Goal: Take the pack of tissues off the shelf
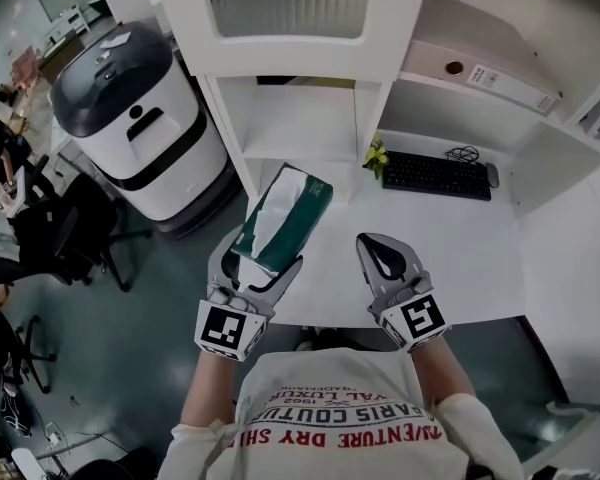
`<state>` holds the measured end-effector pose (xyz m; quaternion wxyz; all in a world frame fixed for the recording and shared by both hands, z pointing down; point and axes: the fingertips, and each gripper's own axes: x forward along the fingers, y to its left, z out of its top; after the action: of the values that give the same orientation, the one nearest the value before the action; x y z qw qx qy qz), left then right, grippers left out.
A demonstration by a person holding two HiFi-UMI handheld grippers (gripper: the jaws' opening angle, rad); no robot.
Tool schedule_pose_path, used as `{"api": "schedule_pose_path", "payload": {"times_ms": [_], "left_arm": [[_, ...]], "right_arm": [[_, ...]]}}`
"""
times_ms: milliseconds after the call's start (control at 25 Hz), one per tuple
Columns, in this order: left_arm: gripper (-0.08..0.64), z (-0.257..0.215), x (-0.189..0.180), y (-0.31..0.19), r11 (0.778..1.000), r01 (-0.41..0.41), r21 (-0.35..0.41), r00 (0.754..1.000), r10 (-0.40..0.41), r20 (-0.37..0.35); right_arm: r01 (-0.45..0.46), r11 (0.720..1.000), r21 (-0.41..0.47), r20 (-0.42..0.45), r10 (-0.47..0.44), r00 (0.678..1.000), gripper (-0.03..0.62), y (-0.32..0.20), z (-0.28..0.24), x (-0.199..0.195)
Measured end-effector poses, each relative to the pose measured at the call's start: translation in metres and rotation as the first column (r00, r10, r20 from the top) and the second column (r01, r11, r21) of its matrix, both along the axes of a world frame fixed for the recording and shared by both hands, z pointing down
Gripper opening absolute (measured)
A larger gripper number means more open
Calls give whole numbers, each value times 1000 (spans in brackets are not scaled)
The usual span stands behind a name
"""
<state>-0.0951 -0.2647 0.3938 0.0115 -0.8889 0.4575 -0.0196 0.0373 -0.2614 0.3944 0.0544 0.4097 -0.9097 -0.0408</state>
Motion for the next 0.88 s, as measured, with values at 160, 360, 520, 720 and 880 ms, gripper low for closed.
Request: {"api": "schedule_pose_path", "payload": {"times_ms": [160,360,520,720,880], "left_arm": [[422,2,4,7,1000,-8,1,1000,8,-6],[422,-3,9,9,1000,-14,13,1000,14,6],[422,-11,13,8,1000,-8,24,1000,8,0],[422,-17,18,6,1000,0,29,1000,0,8],[422,-16,22,5,1000,5,28,1000,-5,7]], "right_arm": [[-3,1000,14,-1,3,1000,2,7,-2,1],[-2,1000,22,9,1,1000,2,8,-6,4],[2,999,34,4,-2,1000,2,7,-11,8],[-5,998,55,-3,5,1000,2,5,-14,9],[-4,999,54,0,4,1000,2,3,-14,9]]}}
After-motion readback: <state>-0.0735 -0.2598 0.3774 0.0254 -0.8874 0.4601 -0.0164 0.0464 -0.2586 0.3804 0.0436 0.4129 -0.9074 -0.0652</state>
